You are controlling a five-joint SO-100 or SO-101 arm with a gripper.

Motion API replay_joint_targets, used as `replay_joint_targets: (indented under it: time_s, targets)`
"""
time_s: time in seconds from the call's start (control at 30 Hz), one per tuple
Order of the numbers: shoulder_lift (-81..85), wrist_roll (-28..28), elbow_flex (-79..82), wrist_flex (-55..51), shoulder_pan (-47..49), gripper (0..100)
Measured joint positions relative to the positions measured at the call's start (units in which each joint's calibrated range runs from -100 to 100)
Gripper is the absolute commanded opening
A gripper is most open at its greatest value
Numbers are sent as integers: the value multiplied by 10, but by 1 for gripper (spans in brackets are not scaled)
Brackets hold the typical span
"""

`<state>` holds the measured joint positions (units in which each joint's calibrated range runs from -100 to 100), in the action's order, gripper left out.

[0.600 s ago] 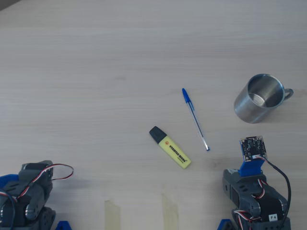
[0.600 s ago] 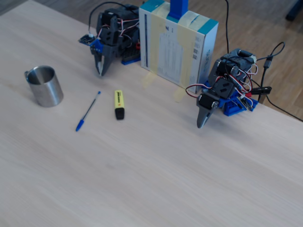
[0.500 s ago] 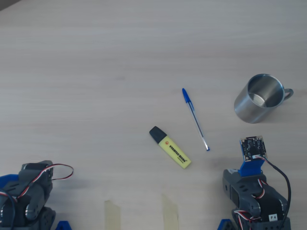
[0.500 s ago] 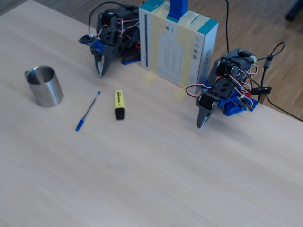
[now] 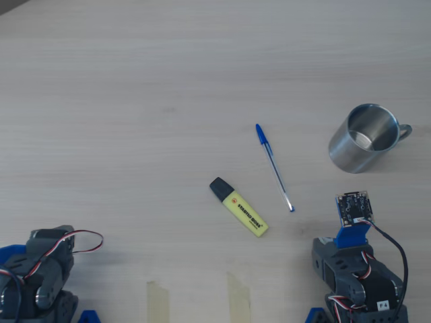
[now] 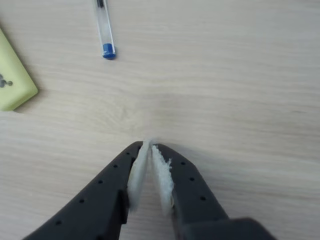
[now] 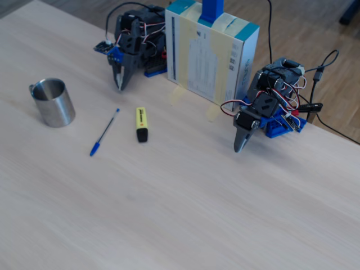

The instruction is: Grab the yellow pen and put it in the silver cup.

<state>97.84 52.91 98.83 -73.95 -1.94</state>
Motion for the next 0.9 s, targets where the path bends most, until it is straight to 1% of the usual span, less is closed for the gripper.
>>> replay_joint_targets:
  time_s: [0.13,0.2,0.43,0.53,0.77,0.9]
  targets:
    - [0,1,0,0,24,20]
    - [0,3,0,0,40,23]
    - [1,3,-16,-1,70,24]
    - [-27,3,-46,-3,84,24]
    - [-184,4,-178,-14,123,24]
    - [-286,4,-257,-14,155,28]
